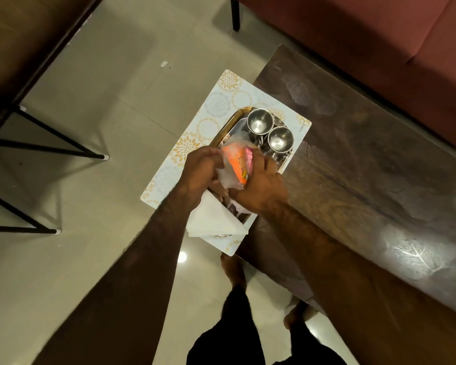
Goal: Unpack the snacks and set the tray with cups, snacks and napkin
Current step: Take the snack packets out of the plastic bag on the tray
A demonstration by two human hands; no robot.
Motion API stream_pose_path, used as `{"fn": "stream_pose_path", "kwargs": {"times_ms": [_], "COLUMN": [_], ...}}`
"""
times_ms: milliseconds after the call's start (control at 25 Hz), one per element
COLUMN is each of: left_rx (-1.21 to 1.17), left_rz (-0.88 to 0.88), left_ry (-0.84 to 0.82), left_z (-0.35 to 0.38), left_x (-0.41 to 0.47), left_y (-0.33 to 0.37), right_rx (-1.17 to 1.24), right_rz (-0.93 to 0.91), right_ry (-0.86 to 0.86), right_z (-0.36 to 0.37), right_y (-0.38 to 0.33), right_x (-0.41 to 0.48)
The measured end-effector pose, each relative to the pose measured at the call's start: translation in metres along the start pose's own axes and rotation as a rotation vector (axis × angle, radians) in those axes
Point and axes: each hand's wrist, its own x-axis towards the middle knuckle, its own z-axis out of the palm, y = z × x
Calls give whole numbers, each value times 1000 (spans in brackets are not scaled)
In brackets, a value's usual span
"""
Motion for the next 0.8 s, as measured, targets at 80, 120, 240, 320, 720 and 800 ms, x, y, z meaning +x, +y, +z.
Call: {"fn": "stream_pose_path", "kwargs": {"times_ms": [80,120,240,320,720,800], "left_rx": [-203,-241,32,103,-137,-169], "left_rz": [-46,-78,-112,-126,-112,-78], "left_ry": [-13,-43,-228,-316,-300,-306], "left_z": [-3,-4,-2,0,17,23], "left_x": [-2,-4,-16,-22,-49,-56], "left_y": [4,4,-2,-9,-1,6], "right_rx": [80,105,188,321,491,456], "right_rz": [5,2,-11,3,-74,-112], "right_ry": [26,18,16,-1,12,1], "right_z": [-12,-18,-28,-33,-62,-64], "right_y": [2,2,1,1,1,2], "right_x": [-2,-4,-11,-13,-43,-51]}}
